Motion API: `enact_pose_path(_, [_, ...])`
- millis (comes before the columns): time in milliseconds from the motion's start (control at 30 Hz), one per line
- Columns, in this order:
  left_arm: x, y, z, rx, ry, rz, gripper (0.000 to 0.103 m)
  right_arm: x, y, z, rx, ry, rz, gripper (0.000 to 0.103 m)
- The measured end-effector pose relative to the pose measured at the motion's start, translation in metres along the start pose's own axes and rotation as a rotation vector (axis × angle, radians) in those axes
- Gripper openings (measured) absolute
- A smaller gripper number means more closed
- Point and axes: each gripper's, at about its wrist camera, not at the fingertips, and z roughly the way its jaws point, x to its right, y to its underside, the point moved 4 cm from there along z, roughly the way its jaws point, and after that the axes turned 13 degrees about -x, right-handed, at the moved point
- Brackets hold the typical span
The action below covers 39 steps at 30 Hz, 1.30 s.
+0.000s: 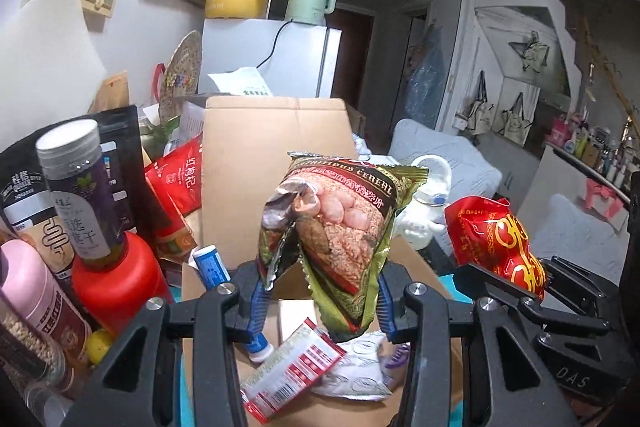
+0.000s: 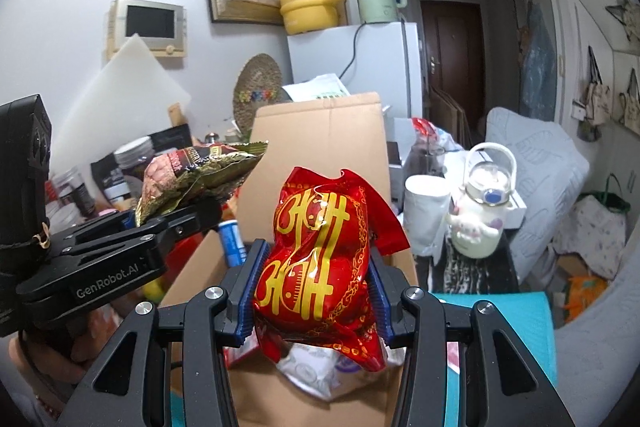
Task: Organize snacks
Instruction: 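Lift and carry the cereal bag and red candy packet with both grippers over the box, then open both grippers to drop the cereal bag and candy packet into the box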
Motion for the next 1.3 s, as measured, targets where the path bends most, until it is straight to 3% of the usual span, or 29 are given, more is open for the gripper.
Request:
enact_pose_path(533, [-0.015,0.018,0.092,-0.246,-0.087,0.021,0.043,0.016,0.023,0.085,-0.218,-0.004,0.052,0.047])
enact_pose_path(867, [-0.018,0.034,0.124,-0.385,-0.143,0.030,0.043,0.012,0.030,0.100,-0.269,0.059,0.003,0.042])
enact_pose_path(1167, [-0.021,0.046,0.145,-0.503,-0.179,0.029,0.046,0.022,0.034,0.105,-0.311,0.030,0.051,0.042])
enact_pose_path(1300, [-0.020,0.046,0.145,-0.510,-0.191,0.031,0.047,0.023,0.035,0.106,-0.322,0.040,0.063,0.042])
